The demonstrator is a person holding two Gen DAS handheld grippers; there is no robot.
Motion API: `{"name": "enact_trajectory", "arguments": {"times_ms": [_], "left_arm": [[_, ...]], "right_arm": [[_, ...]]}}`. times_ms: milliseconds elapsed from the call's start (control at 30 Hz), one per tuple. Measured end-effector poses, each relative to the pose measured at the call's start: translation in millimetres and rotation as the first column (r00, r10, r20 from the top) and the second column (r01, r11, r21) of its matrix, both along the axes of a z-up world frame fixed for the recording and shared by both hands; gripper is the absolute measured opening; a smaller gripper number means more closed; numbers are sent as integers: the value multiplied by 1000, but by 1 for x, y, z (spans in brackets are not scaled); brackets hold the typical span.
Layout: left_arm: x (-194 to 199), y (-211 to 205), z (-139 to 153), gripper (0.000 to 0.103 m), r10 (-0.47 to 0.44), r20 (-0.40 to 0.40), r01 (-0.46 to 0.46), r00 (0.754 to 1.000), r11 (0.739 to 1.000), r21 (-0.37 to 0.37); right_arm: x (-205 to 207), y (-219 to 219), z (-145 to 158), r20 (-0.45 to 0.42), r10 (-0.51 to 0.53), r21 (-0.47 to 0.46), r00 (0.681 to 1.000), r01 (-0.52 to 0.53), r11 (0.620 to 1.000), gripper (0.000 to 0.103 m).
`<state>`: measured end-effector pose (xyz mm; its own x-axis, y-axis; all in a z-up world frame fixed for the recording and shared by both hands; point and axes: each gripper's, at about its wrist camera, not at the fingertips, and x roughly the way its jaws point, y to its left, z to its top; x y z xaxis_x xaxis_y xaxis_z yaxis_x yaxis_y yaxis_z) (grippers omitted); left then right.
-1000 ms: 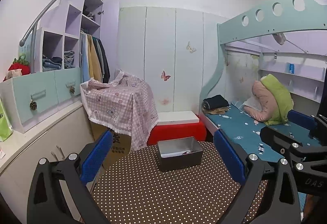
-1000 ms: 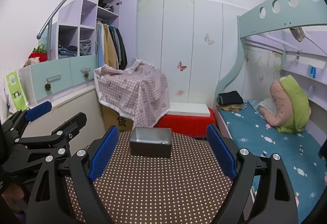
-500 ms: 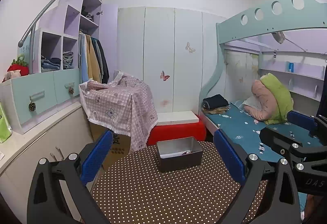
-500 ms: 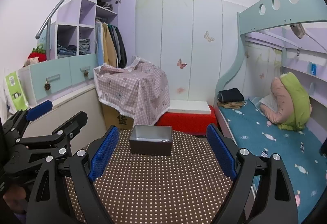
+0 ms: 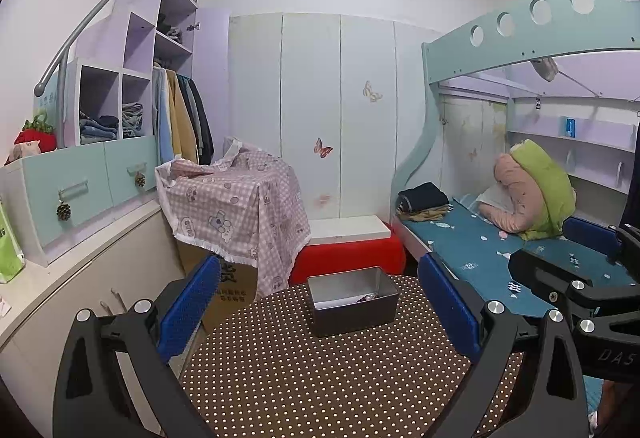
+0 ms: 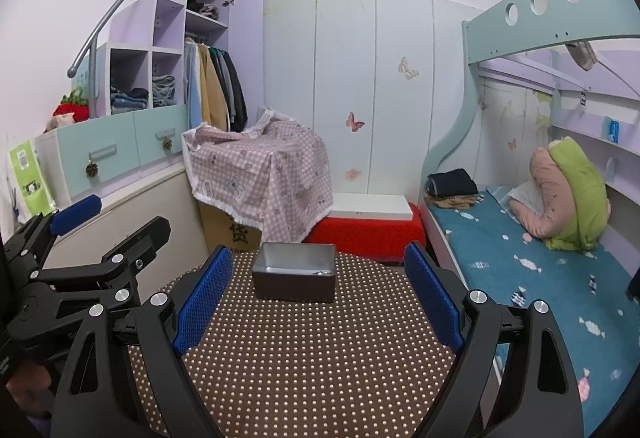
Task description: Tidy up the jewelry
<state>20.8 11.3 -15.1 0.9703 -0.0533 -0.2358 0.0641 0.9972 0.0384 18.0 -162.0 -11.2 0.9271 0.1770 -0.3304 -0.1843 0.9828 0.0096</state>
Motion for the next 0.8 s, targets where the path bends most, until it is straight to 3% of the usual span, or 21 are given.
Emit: {"name": "enact_trajectory", "arguments": {"times_ms": [800], "left_arm": [[1, -1, 0, 96, 1, -1, -1, 1000, 1000, 5]], "right_arm": [[1, -2, -1, -1, -2, -1, 1000, 2, 1000, 85]]}}
